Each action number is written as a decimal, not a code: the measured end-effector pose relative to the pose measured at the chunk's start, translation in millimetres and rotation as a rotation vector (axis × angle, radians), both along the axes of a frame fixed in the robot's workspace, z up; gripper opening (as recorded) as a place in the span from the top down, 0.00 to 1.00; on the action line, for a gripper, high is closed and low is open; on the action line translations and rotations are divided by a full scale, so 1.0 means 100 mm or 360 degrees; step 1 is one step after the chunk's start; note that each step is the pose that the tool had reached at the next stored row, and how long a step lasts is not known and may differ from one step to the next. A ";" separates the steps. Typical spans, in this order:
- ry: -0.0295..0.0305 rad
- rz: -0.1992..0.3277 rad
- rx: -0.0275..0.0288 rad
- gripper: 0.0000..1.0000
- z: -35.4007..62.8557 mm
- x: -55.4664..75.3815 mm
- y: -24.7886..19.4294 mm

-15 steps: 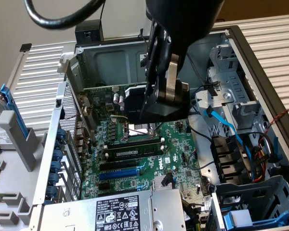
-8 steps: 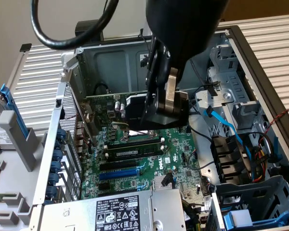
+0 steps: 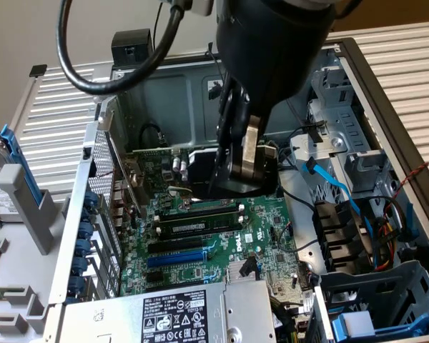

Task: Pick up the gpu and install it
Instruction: 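Insert the gpu into the slot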

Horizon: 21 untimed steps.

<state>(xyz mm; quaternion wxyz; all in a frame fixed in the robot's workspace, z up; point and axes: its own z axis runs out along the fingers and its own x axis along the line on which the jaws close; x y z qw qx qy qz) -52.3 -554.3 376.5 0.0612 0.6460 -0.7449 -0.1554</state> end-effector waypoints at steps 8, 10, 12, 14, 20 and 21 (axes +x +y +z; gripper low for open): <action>0.00033 -0.0017 -0.00010 0.71 -0.048 -0.05 0.025; 0.00126 -0.0019 -0.00008 0.71 -0.049 -0.05 0.026; 0.00681 -0.0022 -0.00013 0.71 -0.050 -0.05 0.026; 0.01216 -0.0024 -0.00015 0.71 -0.053 -0.05 0.026; 0.01353 -0.0026 -0.00031 0.71 -0.105 -0.05 0.026; 0.01354 -0.0027 -0.00031 0.71 -0.123 -0.05 0.026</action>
